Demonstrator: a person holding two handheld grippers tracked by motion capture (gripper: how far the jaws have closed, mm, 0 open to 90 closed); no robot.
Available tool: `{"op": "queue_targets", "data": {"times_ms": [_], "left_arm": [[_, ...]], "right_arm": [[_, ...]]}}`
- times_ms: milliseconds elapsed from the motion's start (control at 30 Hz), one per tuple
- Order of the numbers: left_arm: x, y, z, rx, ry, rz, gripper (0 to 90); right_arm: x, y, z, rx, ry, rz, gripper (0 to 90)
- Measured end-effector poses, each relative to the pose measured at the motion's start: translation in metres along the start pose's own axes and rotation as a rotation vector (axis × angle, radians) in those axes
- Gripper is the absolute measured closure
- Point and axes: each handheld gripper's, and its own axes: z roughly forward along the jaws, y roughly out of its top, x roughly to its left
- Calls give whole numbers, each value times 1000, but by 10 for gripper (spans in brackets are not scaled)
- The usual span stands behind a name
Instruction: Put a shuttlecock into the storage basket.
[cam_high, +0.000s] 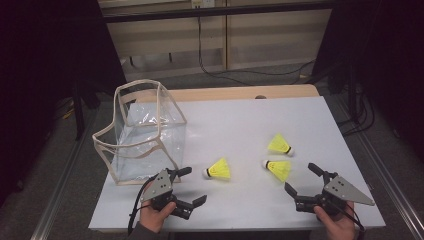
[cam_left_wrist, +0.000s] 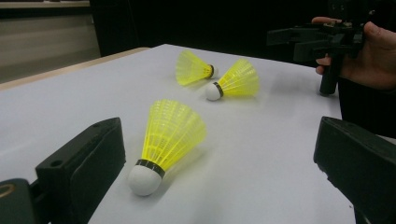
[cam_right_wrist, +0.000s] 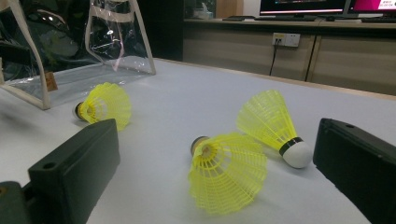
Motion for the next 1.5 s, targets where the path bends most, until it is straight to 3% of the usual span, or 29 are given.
{"op": "queue_targets", "data": {"times_ms": [300, 1233, 1500], "left_arm": [[-2, 1, 7, 24, -5, -5, 20], [-3, 1, 29, 167, 56, -5, 21], [-6, 4, 36, 174, 57, -11, 22]], "right_arm": [[0, 0, 0, -2, -1, 0, 5], [1, 1, -1, -3, 1, -8, 5], [1, 1, -1, -1, 0, -13, 5]]}}
